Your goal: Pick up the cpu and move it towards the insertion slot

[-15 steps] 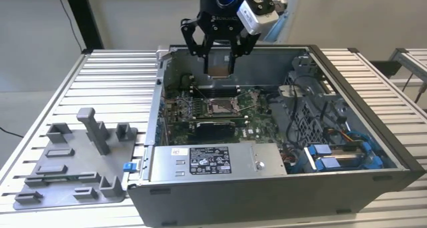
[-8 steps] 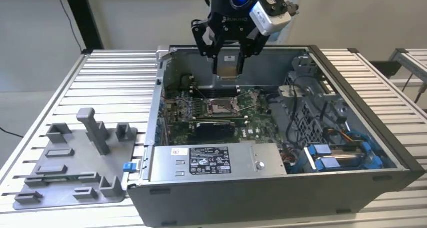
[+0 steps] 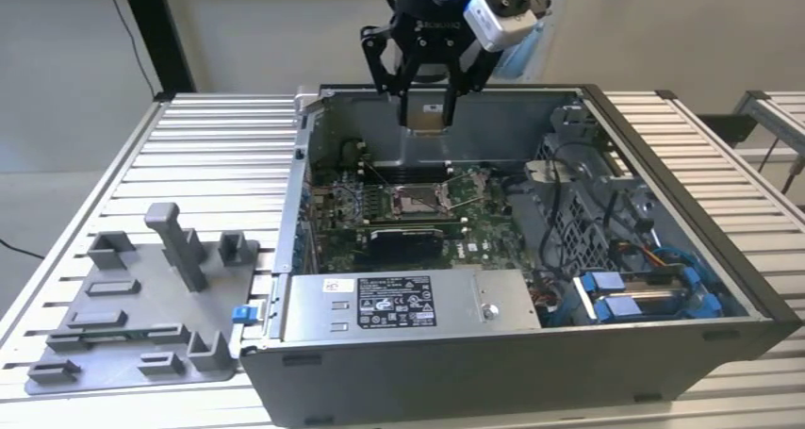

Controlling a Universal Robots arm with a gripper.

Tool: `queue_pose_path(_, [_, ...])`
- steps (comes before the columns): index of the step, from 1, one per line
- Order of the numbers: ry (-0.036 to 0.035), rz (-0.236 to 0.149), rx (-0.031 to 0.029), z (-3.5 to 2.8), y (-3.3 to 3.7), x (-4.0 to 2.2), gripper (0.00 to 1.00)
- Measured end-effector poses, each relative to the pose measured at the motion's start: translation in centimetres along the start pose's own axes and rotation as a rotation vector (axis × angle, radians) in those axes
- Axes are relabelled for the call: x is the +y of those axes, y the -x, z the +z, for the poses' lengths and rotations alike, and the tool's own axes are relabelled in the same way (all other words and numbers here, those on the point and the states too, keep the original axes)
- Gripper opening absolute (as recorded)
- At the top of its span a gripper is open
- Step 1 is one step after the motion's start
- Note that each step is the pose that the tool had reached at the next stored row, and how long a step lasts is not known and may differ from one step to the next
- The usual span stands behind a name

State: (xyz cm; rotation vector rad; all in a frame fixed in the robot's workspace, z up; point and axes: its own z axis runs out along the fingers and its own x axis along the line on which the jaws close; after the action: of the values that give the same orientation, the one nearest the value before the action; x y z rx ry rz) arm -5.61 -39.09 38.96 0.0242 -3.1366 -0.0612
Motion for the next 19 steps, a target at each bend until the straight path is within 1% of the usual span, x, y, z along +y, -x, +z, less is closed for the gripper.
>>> queue_pose_path(10, [0.0000,0.000,0.0000,0.37,0.07,4.53,0.00])
queue_pose_path(14, [0.0001,0.000,-0.0001,0.52,0.09,5.95,0.00])
queue_pose_path(19, [0.0001,-0.001,0.0000,0.68,0.12,7.51,0.00])
